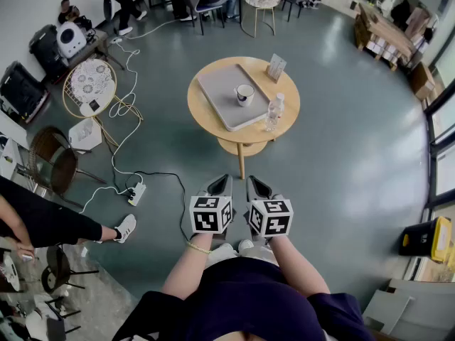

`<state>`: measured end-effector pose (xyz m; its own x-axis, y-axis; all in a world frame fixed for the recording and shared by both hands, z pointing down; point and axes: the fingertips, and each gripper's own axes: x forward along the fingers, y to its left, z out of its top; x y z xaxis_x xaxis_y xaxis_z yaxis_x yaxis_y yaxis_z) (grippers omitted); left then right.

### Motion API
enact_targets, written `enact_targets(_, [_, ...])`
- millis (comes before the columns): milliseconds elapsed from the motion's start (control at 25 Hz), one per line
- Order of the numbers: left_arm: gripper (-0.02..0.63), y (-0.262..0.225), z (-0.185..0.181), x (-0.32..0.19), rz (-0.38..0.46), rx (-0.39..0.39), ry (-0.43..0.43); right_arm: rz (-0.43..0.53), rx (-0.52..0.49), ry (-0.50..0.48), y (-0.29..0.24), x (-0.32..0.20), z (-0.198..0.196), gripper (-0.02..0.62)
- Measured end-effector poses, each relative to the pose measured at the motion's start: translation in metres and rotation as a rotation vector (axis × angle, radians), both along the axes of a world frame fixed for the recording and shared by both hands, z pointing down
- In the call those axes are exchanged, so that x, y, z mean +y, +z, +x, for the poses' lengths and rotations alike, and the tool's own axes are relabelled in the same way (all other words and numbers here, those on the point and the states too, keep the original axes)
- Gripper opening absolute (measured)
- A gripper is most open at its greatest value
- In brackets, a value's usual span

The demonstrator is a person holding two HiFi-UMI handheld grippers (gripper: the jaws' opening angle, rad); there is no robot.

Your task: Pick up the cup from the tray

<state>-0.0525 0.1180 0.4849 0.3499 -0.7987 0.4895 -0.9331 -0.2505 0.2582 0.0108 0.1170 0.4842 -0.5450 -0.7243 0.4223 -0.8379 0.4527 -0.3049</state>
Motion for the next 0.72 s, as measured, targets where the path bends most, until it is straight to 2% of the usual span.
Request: enact_targets(720, [0.008, -0.0046, -0.0012, 0.0033, -0.008, -0.013, 0.01, -0.015, -0.016, 0.005, -0.0037, 0.0025, -0.0054, 0.008])
